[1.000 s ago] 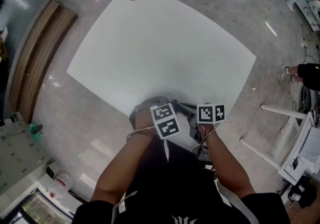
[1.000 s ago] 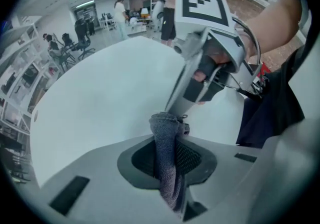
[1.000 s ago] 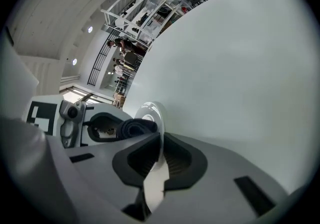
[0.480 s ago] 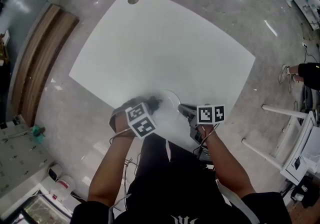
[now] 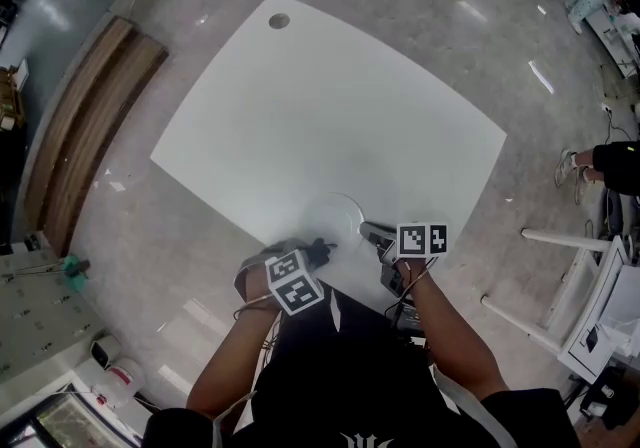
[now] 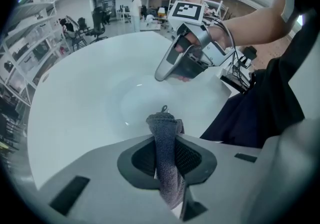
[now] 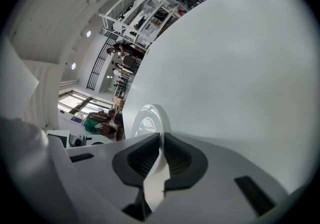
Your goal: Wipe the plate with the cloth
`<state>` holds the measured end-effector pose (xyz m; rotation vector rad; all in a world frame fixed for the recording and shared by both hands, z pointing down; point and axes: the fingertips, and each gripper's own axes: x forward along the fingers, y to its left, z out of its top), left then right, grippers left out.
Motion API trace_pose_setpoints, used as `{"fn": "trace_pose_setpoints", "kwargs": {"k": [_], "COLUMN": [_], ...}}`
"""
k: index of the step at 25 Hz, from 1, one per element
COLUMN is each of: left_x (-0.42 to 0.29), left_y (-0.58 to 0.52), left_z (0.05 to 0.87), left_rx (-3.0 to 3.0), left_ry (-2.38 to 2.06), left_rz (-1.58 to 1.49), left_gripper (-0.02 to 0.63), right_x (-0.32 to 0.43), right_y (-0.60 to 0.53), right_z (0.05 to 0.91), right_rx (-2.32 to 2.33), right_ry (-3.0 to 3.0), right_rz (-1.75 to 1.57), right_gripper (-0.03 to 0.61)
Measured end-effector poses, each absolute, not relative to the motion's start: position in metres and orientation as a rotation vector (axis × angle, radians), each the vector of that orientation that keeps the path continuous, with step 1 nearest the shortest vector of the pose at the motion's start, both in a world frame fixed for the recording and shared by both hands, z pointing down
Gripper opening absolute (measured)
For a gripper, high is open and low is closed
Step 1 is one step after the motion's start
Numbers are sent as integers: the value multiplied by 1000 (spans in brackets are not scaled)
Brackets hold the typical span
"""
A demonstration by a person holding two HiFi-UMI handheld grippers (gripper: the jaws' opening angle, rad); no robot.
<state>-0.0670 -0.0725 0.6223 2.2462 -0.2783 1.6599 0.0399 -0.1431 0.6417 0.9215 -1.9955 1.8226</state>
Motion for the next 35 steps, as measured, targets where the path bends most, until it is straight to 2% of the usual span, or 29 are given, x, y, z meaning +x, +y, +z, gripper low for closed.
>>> {"fn": "trace_pose_setpoints", "kwargs": {"k": [12,21,35], "left_x": [-76,-80,-99], "left_y": [-66,-87,-113], "left_z": [605,530,489], "left_rx": [2254,2399,2413], "left_ry": [-297,-464,-758], "left_rz": [1615,784,209], "left_gripper": [52,52,54], "right_x": [62,69,33], "right_y": [-149,-154,-137], "right_z": [634,576,498], "right_rx": [1031,1000,848], "right_ry": [-1997,-2315,-2698], "right_rz": [1810,1703,1180], "right_gripper": [23,17,3]}}
